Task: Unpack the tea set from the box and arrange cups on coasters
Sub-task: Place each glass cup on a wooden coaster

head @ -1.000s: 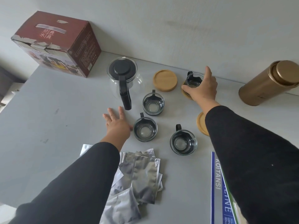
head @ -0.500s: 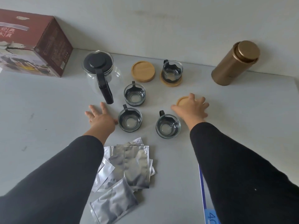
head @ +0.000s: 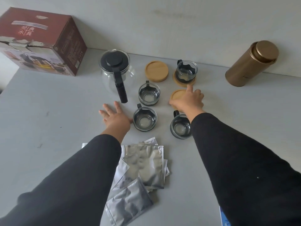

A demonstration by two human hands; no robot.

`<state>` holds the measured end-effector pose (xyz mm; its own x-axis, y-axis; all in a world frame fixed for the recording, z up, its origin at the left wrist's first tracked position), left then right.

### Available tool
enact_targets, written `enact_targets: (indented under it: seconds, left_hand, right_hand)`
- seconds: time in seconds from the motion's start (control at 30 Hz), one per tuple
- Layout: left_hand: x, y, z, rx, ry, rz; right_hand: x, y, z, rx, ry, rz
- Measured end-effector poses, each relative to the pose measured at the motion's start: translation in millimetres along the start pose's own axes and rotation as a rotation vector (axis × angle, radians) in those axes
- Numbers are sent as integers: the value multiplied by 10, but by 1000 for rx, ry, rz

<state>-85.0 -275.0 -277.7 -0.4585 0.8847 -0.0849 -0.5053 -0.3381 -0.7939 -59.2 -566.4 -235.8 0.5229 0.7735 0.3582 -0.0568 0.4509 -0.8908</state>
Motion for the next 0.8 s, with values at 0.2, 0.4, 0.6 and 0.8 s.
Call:
enact_targets:
  seconds: [0.2,0.4,0.6,0.8]
  left_hand:
    - [-6,6,-4,8,-4,-34]
    - [23,-9,14,8,11,-46]
    - [20,1,31,-35,70,-51]
    - [21,4,30,-50,83,-52]
  right_hand:
    - [-290,-244,313,-181,-87,-486]
    - [-452,-132,1008,-249,-216,-585]
    - [-425,81,1257,-289,-283,-531]
    - [-395,79,1251,-392,-300,-461]
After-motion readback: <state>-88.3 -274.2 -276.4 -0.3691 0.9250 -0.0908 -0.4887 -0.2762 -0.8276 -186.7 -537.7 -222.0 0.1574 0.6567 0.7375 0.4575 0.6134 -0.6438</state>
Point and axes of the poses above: each hand's wrist, its own z-axis away from the middle knuckle, its own y-axis out of the palm, x = y × z, the point moved 10 cm from there along -z, towards the middle knuckle, and after that the axes turned 6 degrees about -y, right-handed, at the moved point
